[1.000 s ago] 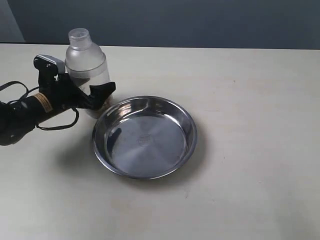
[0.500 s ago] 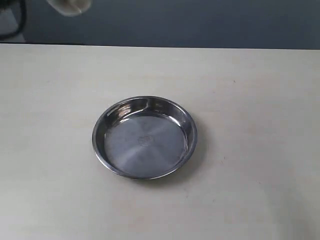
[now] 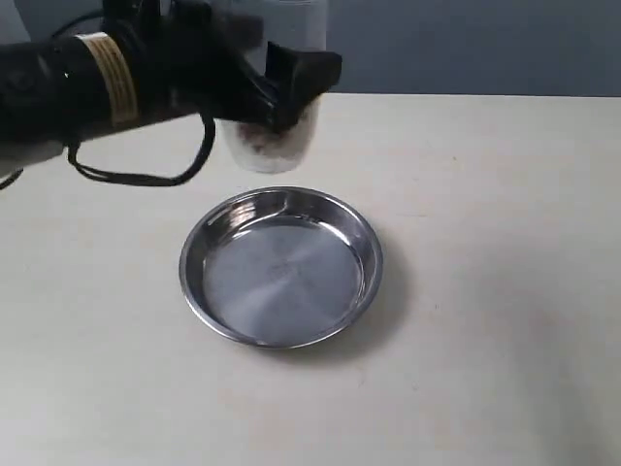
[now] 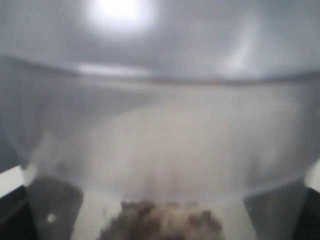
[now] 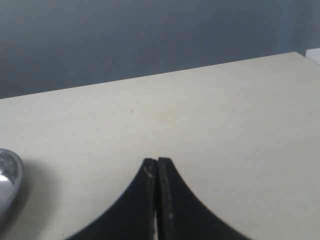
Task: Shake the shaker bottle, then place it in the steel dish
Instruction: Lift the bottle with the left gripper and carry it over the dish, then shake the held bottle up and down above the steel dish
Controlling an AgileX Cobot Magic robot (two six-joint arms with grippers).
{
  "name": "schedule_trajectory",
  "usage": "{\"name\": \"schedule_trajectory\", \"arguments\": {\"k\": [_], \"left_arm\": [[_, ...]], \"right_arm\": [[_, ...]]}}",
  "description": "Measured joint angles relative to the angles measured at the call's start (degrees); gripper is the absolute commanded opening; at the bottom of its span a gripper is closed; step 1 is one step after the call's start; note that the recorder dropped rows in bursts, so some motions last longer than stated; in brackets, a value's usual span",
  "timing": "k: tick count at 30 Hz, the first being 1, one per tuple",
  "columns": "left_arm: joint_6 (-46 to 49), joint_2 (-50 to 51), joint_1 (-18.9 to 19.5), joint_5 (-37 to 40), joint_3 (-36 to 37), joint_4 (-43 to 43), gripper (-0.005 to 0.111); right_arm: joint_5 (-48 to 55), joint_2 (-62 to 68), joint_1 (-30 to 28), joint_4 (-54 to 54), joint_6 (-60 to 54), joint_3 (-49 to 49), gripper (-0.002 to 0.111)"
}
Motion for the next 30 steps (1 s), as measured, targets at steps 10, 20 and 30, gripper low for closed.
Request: {"name": "schedule_trajectory", "arguments": {"k": [10,20,30], "left_arm": [[-5.92,-1.42,-0.26,2.78,0.76,4.39,0.001],[-5.64,-4.31,-2.32,7.51,-0.59,4.57,0.001],[-5.97,-4.74,-5.85,12.41,-2.30,5.66,0.001]], "right_arm": [[0.10,0.00,0.00,0.00,0.00,0.00,-0.001],[-0.04,0.00,0.00,0.00,0.00,0.00,-0.001],[0.10,0.00,0.00,0.00,0.00,0.00,-0.001]]}}
